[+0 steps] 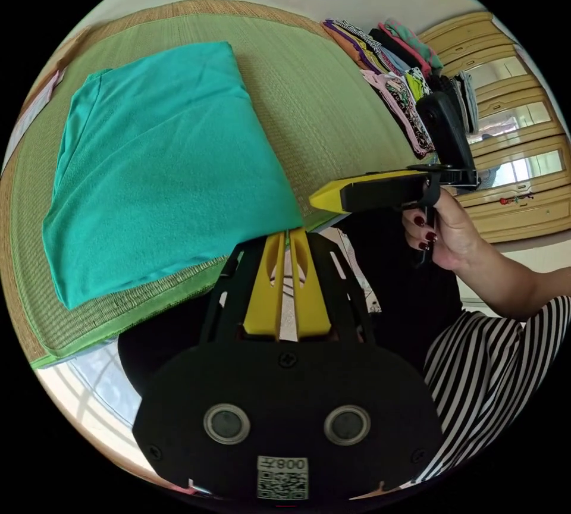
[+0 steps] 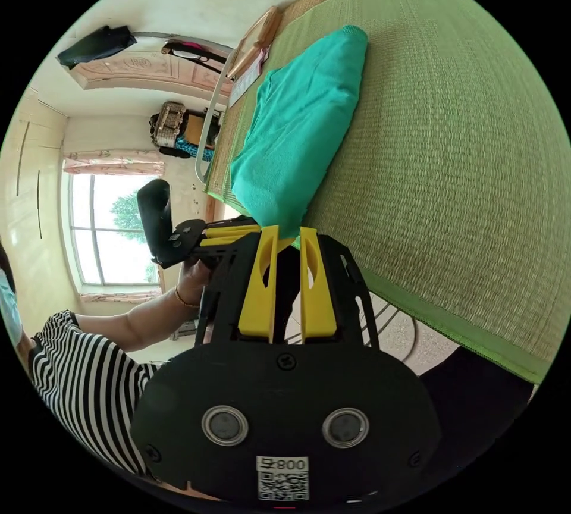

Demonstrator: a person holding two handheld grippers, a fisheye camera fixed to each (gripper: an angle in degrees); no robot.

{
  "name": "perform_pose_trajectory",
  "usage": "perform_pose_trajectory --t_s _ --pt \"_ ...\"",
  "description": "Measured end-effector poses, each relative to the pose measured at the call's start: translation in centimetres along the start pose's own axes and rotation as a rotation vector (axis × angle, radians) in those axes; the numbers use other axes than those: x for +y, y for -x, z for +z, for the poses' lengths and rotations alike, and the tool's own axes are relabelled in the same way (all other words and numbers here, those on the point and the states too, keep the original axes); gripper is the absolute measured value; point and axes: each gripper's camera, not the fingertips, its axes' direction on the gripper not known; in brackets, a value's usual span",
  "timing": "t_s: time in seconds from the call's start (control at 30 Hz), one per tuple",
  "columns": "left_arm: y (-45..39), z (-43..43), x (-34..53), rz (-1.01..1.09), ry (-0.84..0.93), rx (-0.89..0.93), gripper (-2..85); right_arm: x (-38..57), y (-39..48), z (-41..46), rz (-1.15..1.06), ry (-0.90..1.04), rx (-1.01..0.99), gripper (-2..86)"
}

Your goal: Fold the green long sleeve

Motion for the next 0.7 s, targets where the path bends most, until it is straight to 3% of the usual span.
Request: perform_pose_trajectory --t_s 0.13,0.37,0.7 --pt "0.3 0.3 0.1 -0.012 -0.042 0.033 0.7 0.9 -3.8 -1.6 0.077 -0.021 -0.13 7.7" --pt "3.4 0.1 1.1 -0.13 -0.18 0.302 0.1 1.7 -9.3 -4.2 0.164 -0.087 -0.393 9.0" --pt "5.1 0.8 1.1 -0.141 -0.236 0.39 -0.1 3.0 -15.0 -7.3 0.249 -0.147 -0.624 9.3"
